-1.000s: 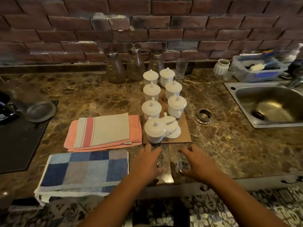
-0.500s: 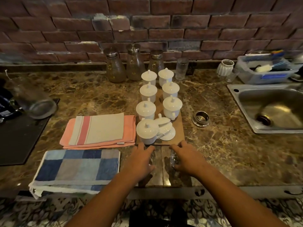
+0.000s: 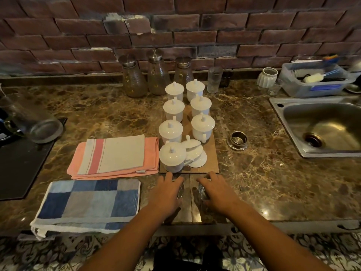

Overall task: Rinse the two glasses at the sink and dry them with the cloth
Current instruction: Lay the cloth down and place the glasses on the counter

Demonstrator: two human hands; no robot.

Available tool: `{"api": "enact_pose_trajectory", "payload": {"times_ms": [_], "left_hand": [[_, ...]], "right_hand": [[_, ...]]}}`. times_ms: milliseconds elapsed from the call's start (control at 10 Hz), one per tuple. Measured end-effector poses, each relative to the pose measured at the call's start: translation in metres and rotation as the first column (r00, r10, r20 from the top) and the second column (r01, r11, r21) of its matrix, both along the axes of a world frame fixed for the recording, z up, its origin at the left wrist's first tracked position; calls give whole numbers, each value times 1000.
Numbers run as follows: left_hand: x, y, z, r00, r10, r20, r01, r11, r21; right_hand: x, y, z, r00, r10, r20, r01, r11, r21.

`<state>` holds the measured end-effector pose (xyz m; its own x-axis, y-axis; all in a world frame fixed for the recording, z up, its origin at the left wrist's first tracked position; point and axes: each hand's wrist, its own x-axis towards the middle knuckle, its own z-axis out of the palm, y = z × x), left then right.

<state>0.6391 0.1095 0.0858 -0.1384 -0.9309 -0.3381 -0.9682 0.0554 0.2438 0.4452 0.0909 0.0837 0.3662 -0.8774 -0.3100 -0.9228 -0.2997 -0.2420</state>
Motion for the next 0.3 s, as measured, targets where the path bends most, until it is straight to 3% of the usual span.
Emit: {"api": "enact_pose_trajectory", "payload": {"times_ms": [200,300], "left_hand": [[-4,1,-7,997,43,-59,-46,998,-46],[0,13,-7,972,109,-207,-136,983,-120]], "right_hand": [[4,9,2,996,-48,76,52,998,-47],[-3,19,4,993,-90,72,96,991,-92]]}}
